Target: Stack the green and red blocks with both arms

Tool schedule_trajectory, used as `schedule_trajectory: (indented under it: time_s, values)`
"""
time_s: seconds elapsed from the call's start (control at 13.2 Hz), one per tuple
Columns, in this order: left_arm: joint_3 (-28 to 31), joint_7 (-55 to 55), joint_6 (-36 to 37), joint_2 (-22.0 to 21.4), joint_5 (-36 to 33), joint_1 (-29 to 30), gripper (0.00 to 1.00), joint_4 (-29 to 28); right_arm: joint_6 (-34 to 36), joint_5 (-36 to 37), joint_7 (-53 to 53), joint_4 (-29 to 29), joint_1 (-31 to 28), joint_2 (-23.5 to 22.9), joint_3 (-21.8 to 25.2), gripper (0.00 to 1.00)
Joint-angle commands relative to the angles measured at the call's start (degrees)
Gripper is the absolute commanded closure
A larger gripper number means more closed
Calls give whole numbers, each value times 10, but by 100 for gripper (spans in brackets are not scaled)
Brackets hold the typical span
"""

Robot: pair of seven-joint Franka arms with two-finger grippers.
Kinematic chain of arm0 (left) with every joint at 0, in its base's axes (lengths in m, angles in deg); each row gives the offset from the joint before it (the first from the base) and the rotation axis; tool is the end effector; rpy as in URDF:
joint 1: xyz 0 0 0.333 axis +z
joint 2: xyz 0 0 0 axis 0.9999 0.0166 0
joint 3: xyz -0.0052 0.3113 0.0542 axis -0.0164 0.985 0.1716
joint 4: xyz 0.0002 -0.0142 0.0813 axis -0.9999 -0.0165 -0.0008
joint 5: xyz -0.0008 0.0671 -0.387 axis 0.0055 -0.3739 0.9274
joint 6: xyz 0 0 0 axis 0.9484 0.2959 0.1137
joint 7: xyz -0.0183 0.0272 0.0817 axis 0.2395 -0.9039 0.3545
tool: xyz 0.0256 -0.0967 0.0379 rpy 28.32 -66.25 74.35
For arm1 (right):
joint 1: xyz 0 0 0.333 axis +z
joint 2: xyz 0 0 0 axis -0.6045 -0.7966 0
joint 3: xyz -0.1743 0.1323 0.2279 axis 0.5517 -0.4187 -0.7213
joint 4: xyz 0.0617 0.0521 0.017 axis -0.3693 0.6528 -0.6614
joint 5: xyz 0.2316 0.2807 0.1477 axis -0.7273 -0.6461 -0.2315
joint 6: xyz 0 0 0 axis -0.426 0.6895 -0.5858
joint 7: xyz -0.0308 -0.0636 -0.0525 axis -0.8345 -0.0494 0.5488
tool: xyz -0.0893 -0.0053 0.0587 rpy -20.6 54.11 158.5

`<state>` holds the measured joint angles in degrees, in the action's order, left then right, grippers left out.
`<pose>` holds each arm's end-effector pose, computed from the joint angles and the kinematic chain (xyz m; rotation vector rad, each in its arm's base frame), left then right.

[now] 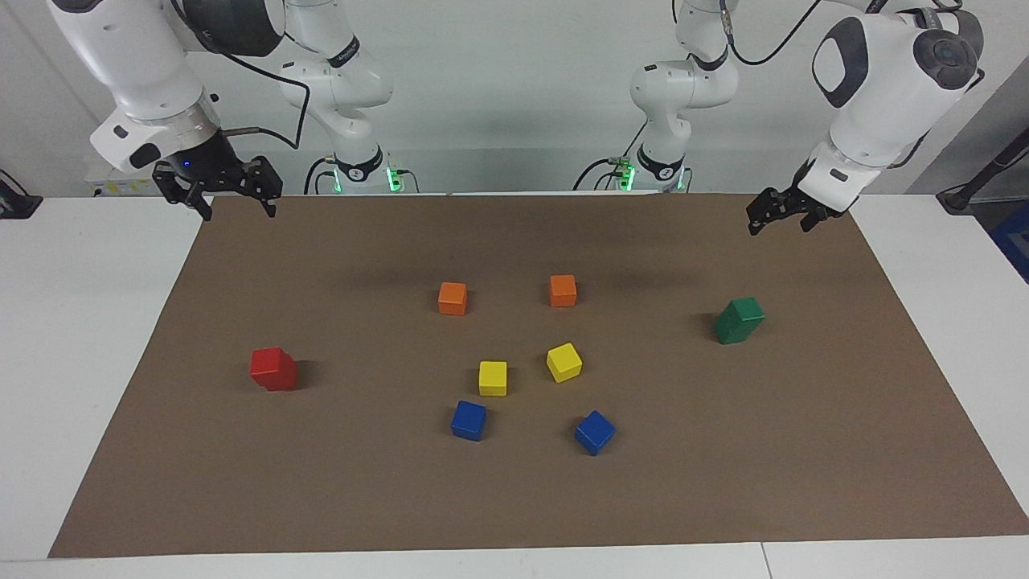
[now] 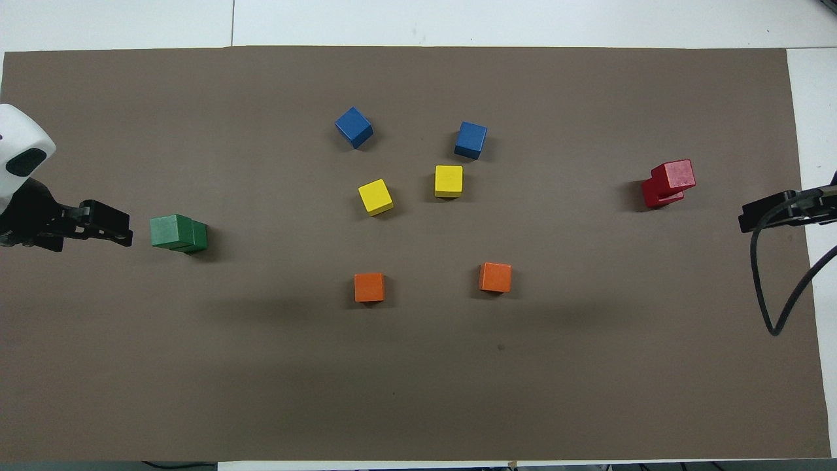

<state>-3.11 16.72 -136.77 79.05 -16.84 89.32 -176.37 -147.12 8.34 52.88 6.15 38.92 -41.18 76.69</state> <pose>0.5381 -0.0288 0.5639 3.1270 -0.0215 -0.2382 0.5344 -0.0265 0.6132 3.1018 0.0990 -0.0995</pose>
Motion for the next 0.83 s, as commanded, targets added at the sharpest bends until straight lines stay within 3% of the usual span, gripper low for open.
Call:
schedule_trajectory:
  time_s: [0.0, 0.76]
  values:
    - [-12, 7, -8, -1, -6, 8, 0, 21, -17, 13, 10, -1, -12, 1, -10, 0]
    - [-9, 1, 5, -12, -6, 6, 0, 25, -12, 12, 10, -1, -13, 1, -10, 0]
